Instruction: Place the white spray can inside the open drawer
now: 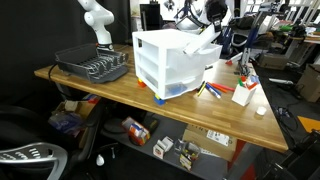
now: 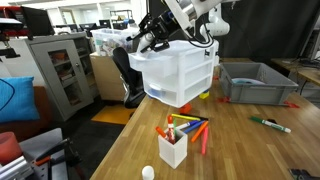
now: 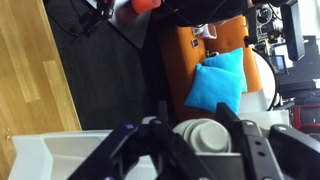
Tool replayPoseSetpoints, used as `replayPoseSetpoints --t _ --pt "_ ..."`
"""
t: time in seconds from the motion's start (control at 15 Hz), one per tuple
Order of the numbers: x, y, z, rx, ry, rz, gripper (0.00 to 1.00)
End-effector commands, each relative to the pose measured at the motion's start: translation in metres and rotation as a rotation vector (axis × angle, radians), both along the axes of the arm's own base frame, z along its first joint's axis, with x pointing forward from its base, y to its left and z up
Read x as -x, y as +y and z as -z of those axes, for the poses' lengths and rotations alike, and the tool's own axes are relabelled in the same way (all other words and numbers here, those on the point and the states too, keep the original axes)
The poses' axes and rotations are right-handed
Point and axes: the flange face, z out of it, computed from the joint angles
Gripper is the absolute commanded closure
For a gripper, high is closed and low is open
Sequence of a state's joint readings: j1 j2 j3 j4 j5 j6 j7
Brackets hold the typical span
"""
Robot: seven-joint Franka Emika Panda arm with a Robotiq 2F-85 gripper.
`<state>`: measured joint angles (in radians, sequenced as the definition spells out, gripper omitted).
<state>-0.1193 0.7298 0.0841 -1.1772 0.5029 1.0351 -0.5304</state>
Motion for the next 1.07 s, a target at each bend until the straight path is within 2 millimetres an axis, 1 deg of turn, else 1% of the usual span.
replayPoseSetpoints --t 0.0,0.13,0.47,0.53,0.6,0.67,0.8,0.87,1.0 --pt "-0.004 0.003 0.006 0.046 0.021 0.000 0.73" --pt "-0.004 0.006 0.010 0.059 0.033 0.003 0.73" --pt "-0.004 0.011 0.012 0.086 0.052 0.000 0.73" --pt "-0.003 0.013 0.012 0.097 0.052 -0.004 0.23" --pt "-0.003 0.014 0.012 0.107 0.053 -0.008 0.21" --pt "-0.003 0.016 0.011 0.112 0.048 -0.016 0.16" --pt "-0.002 0.019 0.008 0.116 0.037 -0.029 0.02" --pt "-0.003 0.020 0.006 0.121 0.032 -0.030 0.00" --pt "-0.004 0.021 0.002 0.126 0.020 -0.030 0.00"
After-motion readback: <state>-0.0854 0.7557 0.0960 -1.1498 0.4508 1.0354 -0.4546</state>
